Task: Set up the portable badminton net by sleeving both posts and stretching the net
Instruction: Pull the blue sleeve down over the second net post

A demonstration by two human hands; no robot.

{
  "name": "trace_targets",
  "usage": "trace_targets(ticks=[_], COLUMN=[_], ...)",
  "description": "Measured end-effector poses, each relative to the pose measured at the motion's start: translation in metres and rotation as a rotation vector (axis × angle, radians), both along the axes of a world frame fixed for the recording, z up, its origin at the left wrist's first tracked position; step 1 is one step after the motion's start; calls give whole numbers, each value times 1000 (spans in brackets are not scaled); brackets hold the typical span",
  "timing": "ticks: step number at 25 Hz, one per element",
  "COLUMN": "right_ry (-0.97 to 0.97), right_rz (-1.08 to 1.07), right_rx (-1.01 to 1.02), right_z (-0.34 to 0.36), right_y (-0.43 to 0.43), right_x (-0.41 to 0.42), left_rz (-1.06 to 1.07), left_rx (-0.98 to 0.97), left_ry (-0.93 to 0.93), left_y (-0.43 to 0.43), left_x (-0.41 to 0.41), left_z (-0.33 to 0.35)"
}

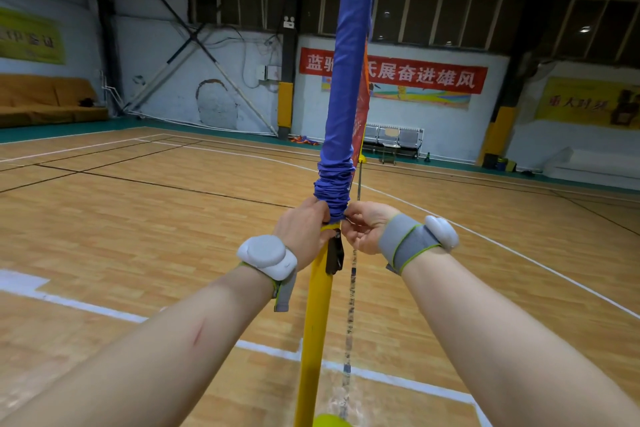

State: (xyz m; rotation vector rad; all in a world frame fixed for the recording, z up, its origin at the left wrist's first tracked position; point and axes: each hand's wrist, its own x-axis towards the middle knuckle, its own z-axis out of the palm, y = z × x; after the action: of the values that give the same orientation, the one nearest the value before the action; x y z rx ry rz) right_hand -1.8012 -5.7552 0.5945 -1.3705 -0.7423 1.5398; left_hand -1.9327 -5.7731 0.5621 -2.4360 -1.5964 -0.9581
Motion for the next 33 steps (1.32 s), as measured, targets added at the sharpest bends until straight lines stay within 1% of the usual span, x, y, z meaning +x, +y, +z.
trace_targets(ticks=[2, 5, 8, 10, 12, 14, 17, 20, 24, 26, 28, 32, 33], right_ry=[13, 113, 211, 262, 305, 307, 270, 311, 334, 304, 210, -122, -216], right_rz=[11, 26, 25, 62, 91, 94, 36, -26, -11, -1, 4, -65, -81], right_rx=[28, 54, 47, 51, 51, 44, 23, 28, 31, 15, 26, 136, 168], right_z=[1, -3, -9, -11, -11, -12, -11, -10, -15, -17, -22, -44, -47], right_y=[-3, -7, -8, -7, -7, -9, -12, -11, -7, -5, -3, 2, 4], right_x=[-1, -1, 0, 1, 1, 4, 6, 4, 1, 3, 7, 8, 7], left_rz=[36, 45, 54, 81, 86, 58, -11, -63, -112, -126, -124, -104, -98], left_rx=[16, 66, 141, 166, 204, 226, 188, 142, 126, 115, 102, 109, 105], left_ry=[43, 26, 51, 79, 73, 45, 12, 61, 77, 44, 42, 192, 192], left_y=[-1, -3, -6, -8, -7, -5, -4, -2, -6, -9, -10, -7, -7], left_x=[5, 8, 5, 6, 6, 5, 0, -5, -8, -6, -2, 0, 0], left_z=[1, 3, -2, -6, -5, -3, -5, -5, -7, -12, -15, -27, -30])
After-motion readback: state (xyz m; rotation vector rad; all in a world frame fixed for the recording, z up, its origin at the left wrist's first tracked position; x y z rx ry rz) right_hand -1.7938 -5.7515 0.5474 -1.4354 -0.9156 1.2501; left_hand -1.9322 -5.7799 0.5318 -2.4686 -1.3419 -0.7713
